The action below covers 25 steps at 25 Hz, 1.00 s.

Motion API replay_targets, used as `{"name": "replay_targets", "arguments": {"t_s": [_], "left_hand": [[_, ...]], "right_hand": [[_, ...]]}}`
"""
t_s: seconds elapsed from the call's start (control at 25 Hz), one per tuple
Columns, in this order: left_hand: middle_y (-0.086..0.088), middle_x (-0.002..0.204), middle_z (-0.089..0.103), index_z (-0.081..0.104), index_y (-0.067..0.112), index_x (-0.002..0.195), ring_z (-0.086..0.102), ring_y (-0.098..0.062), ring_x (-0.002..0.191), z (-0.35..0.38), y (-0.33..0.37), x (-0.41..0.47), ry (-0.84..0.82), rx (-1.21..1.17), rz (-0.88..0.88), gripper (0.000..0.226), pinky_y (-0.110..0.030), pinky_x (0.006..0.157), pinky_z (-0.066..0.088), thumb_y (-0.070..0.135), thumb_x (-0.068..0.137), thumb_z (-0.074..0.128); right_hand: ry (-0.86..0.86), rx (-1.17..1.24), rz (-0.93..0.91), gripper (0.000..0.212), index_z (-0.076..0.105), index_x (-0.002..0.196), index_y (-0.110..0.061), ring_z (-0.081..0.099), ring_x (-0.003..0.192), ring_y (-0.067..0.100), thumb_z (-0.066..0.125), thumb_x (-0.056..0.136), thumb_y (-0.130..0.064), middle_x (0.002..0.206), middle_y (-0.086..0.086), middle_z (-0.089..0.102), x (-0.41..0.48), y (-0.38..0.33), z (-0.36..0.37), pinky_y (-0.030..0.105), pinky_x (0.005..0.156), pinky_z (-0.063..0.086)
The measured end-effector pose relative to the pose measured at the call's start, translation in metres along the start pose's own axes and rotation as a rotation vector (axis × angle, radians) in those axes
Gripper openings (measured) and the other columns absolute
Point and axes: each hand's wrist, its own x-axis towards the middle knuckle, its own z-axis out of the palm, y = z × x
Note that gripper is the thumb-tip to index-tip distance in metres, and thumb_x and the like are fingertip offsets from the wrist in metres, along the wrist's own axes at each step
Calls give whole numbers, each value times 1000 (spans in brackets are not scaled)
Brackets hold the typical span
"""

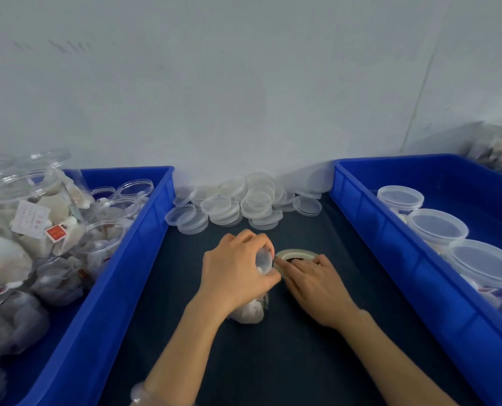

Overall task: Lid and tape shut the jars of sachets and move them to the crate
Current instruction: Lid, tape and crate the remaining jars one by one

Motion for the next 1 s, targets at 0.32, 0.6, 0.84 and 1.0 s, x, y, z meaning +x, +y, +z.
{"name": "replay_targets", "arguments": {"t_s": [0.32, 0.6, 0.84, 1.0], "left_hand": [[19, 89, 57, 57, 37, 83, 50, -3, 89, 7, 12, 6, 123, -35, -123, 17, -26, 61, 35, 52, 77, 64], [29, 101, 63, 66, 44, 100, 52, 5, 98, 11, 6, 2, 191, -161, -161, 16, -22, 69, 39, 49, 90, 54], [15, 112, 70, 69, 29, 104, 64, -4, 107, 30, -13, -16, 442, -1089, -301, 15, -32, 91, 50, 24, 95, 57], [9, 109, 74, 72, 42, 105, 71, -9, 99, 44, -23, -33, 290, -1306, -487, 48, -29, 76, 55, 68, 97, 32]], "right_hand": [[79, 228, 102, 23, 60, 115, -27, 52, 96, 7, 52, 95, -36, 102, -14, 61, -18, -27, 8, 24, 86, 36], [0, 535, 70, 57, 49, 137, -30, 43, 121, 3, 58, 81, -24, 127, -17, 47, -22, -37, -5, 25, 100, 41], [94, 1057, 161, 87, 23, 147, -49, 41, 137, 3, 73, 77, -39, 144, -26, 42, -11, -81, -14, 27, 110, 39], [128, 810, 300, 104, 16, 150, -43, 45, 130, -3, 68, 66, -71, 144, -27, 43, 2, -88, -21, 27, 104, 44]]}}
